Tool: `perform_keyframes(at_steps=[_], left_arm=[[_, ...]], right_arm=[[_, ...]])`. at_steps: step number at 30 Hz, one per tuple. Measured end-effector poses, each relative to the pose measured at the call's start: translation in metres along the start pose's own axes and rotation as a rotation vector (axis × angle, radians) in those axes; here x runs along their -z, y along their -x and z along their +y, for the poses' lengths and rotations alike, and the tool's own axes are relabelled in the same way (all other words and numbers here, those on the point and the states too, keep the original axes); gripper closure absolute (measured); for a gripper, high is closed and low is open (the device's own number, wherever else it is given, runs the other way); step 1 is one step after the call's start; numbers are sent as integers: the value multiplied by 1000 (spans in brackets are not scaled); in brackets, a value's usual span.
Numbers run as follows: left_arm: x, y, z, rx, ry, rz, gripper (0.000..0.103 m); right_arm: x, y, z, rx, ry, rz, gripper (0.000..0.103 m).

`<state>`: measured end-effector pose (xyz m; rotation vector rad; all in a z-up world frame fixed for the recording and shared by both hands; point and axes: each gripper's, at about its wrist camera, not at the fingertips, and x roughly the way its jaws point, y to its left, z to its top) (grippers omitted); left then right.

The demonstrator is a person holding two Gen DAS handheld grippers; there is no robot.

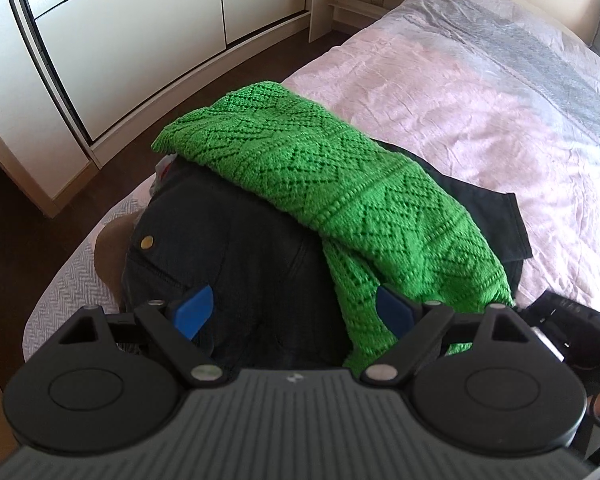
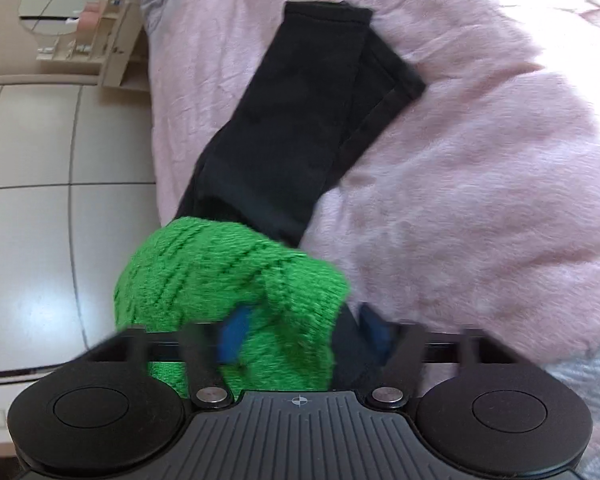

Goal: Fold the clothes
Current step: 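Grasp the green knitted vest with the right gripper and lift it off the pile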

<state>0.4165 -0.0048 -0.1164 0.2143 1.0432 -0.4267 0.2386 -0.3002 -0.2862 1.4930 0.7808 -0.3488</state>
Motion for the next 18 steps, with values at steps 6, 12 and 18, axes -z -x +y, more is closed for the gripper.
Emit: perform_keyframes(at_steps=[6,12,18], left_arm=[[-9,17,2,-36,16,-52,17],[-11,58,-1,-53,34,-148,17],[6,117,-7,0,15,-243,17]], right_arm=[[3,43,48,-200,166,-111,97],[18,123,142,-467,459,-245,99],[60,216,205,-639,706,-402,99]])
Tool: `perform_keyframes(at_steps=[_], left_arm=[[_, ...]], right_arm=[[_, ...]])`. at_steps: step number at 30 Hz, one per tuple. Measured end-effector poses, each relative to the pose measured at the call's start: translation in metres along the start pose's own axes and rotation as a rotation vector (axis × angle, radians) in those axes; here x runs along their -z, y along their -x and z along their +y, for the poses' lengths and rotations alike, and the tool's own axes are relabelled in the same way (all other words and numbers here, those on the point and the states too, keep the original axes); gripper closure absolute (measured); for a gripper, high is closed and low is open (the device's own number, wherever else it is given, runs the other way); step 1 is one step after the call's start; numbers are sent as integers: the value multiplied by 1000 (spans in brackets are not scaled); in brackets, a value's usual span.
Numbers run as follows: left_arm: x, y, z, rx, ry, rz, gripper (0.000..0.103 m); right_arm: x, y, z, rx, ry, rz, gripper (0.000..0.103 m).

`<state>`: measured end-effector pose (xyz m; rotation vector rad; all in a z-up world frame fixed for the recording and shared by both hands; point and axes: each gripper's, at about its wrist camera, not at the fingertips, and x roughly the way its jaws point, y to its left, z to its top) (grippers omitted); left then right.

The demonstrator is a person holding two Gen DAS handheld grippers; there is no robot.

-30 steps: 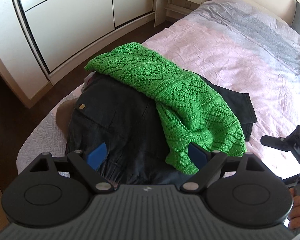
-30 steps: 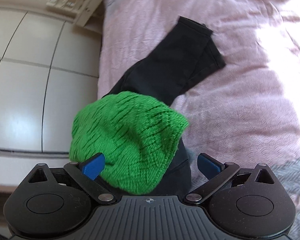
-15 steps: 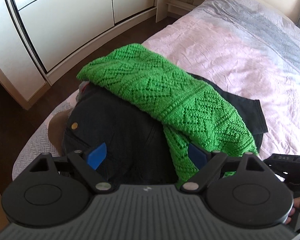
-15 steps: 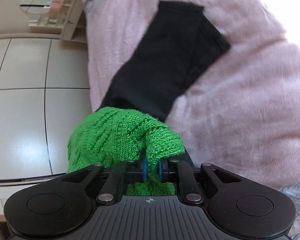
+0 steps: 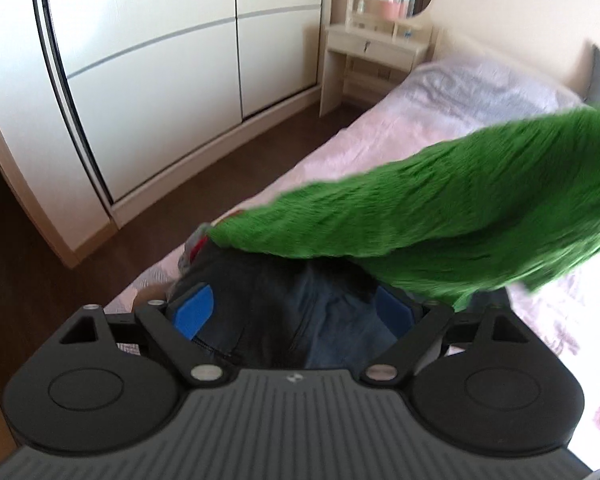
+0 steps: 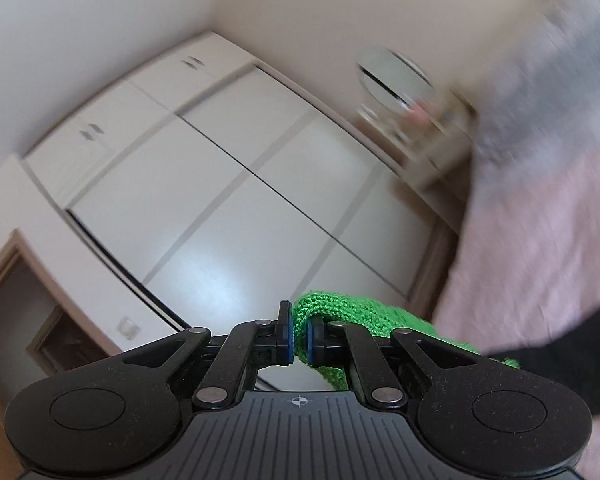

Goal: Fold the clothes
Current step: 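Grasp the green knitted vest with the right gripper and lift it off the pile, then carry the green vest to open bed space and drop it with the right gripper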

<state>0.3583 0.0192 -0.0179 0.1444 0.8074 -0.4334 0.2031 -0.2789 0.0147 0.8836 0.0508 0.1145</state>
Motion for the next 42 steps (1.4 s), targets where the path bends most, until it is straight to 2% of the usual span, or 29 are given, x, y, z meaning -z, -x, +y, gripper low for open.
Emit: perform_keyframes(at_steps=[3,6,9,12,13,14,16,18,23,26,30,36,42], left_arm=[[8,30,-4,44,-12,-37,17],[22,56,-18,91,-41,-59,17],[40,78,-43,154,-78,-55,17],[60,98,-79,222,-127,-35,17],[70,105,-92,245,-150,-21,17],[80,111,-105,267,-172,-7,17],[100,123,-134,307,-217,24,17],[121,134,-161,339,-257,50,17],[180,159,-207,381,-338,116,17],[211,164,-225,383,-372,161,17],[242,173,-241,393,-421,215,17],[260,190,-262,432,-541,224,17],[256,202,-282,485,-642,202,17]], right_arm=[[-25,38,36,-45,81,-97,99],[-46,82,64,-5,166,-162,99],[-60,134,84,97,209,-187,99],[-59,184,90,237,215,-188,99],[-60,195,84,286,202,-146,96],[-60,204,76,348,181,-89,93],[-52,226,55,520,111,-27,57],[-40,264,35,624,46,-17,40],[-8,384,6,850,-76,-26,40],[15,458,7,950,-91,15,40],[60,535,5,1055,-137,86,40],[109,574,2,1104,-246,132,40],[144,570,10,1148,-318,139,40]])
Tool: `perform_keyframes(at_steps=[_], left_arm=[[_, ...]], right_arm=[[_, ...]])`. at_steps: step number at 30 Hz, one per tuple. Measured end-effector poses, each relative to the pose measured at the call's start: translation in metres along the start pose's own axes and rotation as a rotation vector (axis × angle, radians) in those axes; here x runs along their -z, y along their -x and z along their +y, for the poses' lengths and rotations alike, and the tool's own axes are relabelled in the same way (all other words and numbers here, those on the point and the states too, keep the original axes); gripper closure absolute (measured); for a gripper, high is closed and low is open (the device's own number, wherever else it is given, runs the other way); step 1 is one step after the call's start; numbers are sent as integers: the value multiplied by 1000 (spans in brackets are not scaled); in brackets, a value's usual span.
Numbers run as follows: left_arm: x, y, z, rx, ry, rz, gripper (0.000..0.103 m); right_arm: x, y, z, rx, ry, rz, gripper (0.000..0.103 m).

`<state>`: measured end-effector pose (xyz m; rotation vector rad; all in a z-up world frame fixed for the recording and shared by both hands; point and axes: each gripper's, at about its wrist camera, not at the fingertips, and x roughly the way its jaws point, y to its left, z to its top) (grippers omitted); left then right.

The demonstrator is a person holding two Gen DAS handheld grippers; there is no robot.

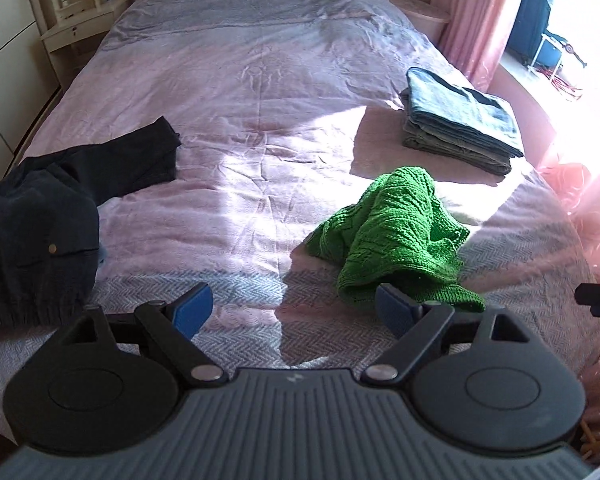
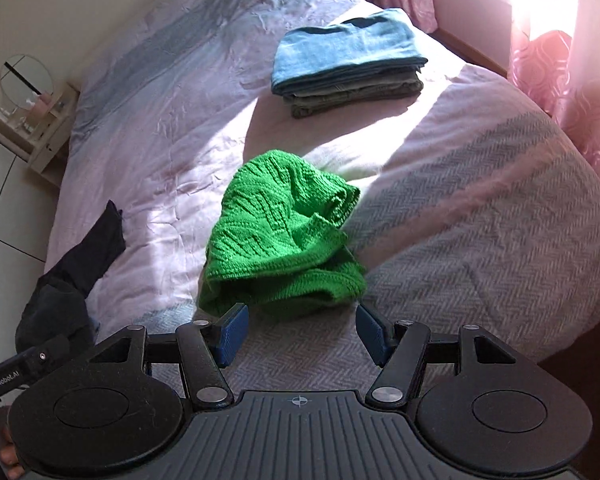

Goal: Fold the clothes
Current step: 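Carry the green vest to open bed space and drop it with the right gripper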

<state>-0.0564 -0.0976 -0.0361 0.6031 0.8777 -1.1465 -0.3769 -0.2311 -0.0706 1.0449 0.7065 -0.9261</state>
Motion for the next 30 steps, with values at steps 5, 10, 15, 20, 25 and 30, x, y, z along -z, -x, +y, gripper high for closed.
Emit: perform_keyframes(at_steps=[5,10,15,20,25,30], left_arm=[[7,5,11,26,-50,20,17],[18,4,25,38,-84,49,17],[26,4,32,66,-112,55,17],[30,4,36,77,-109,54,17],[26,7,45,67,-81,43,17],[20,4,51,54,-50,35,17]], right_arm=[[30,-9,16,33,-22,33,40],[64,-13,35,53,-38,52,40],[95,-17,46,76,-67,73,40],[111,-20,50,91,-108,86,40],[108,-23,63,92,-86,80,40],[101,-31,72,91,-47,83,40]])
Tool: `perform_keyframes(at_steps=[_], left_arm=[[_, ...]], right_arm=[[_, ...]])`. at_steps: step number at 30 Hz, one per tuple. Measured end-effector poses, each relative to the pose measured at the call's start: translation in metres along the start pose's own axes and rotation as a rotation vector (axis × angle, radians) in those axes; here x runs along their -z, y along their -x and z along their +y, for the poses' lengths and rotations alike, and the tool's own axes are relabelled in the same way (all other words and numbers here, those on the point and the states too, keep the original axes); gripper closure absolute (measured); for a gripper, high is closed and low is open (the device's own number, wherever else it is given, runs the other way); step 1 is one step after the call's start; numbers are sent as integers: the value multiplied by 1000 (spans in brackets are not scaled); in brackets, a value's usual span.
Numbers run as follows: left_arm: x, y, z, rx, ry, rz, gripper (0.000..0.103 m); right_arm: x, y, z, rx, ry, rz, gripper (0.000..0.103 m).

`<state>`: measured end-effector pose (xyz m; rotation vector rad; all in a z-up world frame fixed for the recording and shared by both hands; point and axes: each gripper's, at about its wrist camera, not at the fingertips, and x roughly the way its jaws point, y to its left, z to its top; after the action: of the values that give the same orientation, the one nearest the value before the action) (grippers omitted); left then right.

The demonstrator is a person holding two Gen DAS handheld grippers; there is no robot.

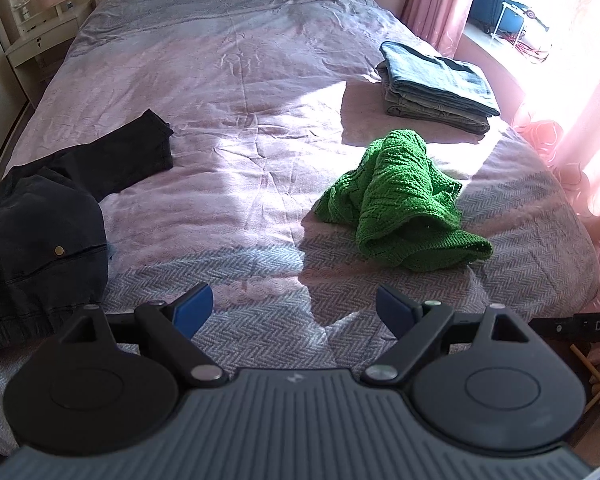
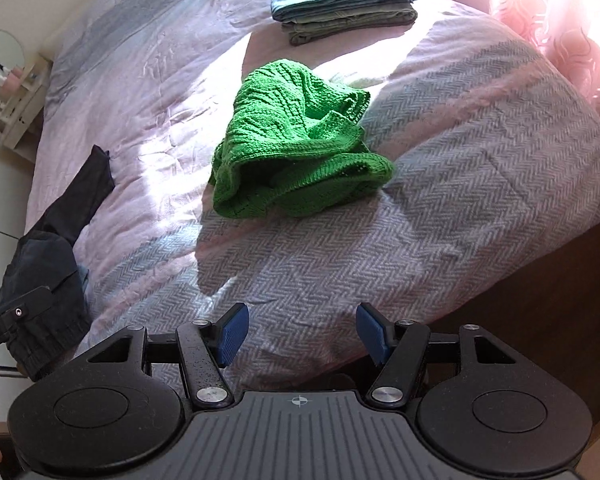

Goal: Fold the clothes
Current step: 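Carry the green vest to open bed space and drop it with the right gripper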

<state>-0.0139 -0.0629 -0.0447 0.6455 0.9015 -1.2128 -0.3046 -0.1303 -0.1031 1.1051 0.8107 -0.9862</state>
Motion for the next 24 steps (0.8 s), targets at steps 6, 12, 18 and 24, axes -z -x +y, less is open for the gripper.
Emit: perform_keyframes(at_steps=[6,12,18,24], left_arm=[[-10,-13,-8,-8,26,8,19],[-29,-36,-35,-17,56,26,30],[-44,-64,-72,-33,36,50,30],[-52,-98,-118,-48,-56,63,30]], right_arm=[[-23,-8,-10,2,17,11,40],[-57,-13,-43,-5,-8,24,40],[-103,-18,-92,8,-37,35,40],[-133,-37,-142,-17,-89,86,39]])
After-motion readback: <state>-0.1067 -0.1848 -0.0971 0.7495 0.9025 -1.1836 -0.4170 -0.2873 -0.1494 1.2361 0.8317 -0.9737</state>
